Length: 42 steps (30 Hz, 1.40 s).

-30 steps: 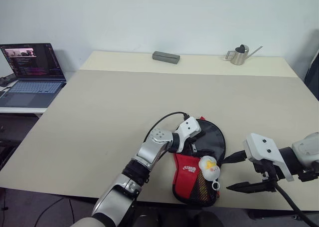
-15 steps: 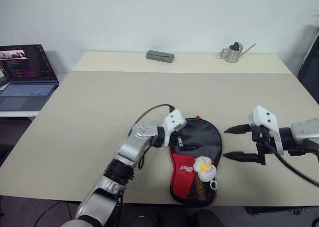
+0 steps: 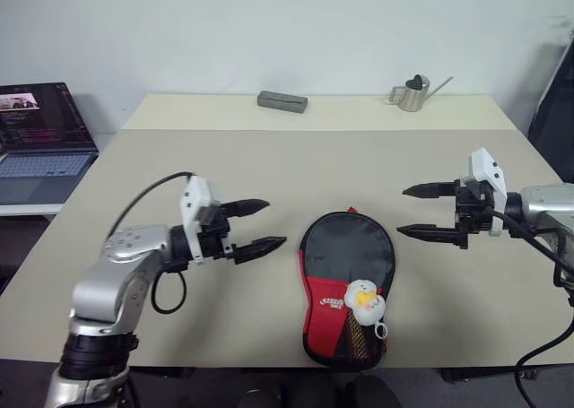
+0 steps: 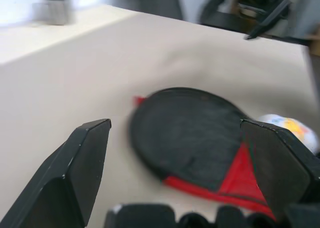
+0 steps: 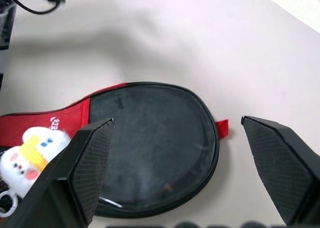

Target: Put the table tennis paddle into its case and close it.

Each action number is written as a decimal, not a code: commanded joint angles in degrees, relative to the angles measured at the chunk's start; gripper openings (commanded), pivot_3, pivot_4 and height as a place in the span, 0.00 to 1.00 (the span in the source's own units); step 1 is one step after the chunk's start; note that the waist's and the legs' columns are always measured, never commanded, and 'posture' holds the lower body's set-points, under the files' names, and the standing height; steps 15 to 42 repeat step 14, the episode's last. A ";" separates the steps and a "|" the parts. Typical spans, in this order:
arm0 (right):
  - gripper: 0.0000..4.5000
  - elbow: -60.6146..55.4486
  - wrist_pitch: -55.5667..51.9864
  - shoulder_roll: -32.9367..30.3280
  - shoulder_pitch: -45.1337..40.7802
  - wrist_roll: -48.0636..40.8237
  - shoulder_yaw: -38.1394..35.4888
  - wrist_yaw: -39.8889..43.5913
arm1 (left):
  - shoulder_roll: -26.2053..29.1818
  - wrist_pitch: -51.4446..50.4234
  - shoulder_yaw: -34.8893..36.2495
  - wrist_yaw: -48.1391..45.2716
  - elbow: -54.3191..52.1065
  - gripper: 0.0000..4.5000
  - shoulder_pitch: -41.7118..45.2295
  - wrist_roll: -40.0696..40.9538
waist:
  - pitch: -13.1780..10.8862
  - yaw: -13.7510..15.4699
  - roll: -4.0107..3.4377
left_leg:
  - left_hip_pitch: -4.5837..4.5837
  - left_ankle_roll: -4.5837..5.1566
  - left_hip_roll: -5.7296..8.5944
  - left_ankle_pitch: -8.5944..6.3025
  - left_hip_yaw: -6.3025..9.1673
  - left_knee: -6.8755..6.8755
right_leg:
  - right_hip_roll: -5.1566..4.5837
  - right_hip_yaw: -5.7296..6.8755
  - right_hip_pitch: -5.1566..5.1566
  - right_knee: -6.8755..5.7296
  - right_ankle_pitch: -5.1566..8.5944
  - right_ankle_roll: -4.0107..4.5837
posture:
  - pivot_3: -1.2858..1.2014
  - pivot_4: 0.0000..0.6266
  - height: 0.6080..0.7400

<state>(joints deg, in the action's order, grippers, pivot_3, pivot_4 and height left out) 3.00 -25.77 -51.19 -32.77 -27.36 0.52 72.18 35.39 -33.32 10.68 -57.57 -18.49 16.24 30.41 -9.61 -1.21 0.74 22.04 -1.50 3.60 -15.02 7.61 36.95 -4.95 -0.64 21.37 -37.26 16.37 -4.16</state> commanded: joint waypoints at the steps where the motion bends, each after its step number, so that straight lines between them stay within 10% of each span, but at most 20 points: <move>1: 1.00 7.02 6.15 1.24 -4.48 3.55 0.44 1.72 | 0.89 -0.03 1.64 3.46 -3.87 1.00 0.03 1.13 | 0.00 0.11 0.00 | 0.00 0.00 0.01 0.00 0.00 0.00 | -0.01 -0.01 0.00 0.00 0.00 0.00 | 0.52 0.24 1.00; 10: 1.00 24.32 16.39 4.36 -14.04 10.13 0.72 2.91 | 0.98 0.32 -0.64 9.11 -4.93 1.00 -2.99 -0.50 | -0.01 -0.43 -0.01 | 0.02 -0.16 -0.02 0.06 -0.11 -0.10 | 0.00 -0.14 0.13 0.02 0.00 0.01 | 0.52 0.24 1.00; 42: 1.00 25.74 16.02 5.40 -14.72 10.37 0.42 2.96 | 0.21 1.88 -2.02 11.32 -2.78 1.00 -2.24 -2.35 | -0.01 -0.42 -0.01 | 0.03 -0.16 -0.02 0.05 -0.13 -0.08 | 0.00 -0.17 0.15 0.00 -0.01 0.02 | 0.52 0.24 1.00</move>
